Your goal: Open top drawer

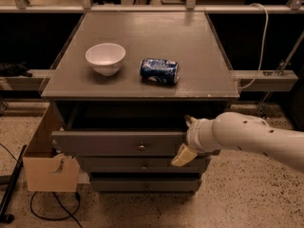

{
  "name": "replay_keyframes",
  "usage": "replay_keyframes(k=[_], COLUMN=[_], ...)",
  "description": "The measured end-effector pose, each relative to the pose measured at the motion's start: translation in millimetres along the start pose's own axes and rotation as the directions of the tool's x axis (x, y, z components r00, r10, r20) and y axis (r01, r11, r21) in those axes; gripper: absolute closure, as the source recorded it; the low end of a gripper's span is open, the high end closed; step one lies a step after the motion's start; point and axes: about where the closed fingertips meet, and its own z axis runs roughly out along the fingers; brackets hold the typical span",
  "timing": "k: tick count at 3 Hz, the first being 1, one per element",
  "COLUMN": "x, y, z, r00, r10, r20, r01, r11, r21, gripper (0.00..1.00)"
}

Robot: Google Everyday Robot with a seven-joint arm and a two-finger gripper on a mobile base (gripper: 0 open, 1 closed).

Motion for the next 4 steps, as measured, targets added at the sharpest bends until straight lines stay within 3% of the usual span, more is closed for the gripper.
replay_keyframes(k=[1,2,4], x=[0,0,13], y=[0,0,38], z=[0,0,-25], r00=[1.0,1.0,0.999], r10=[0.0,0.0,0.034], r20=[0.0,0.0,0.027], r01=[0.0,0.0,-0.034], r11=[1.0,1.0,0.9994], r21=[0.0,0.0,-0.009], gripper=[0.04,0.26,0.73])
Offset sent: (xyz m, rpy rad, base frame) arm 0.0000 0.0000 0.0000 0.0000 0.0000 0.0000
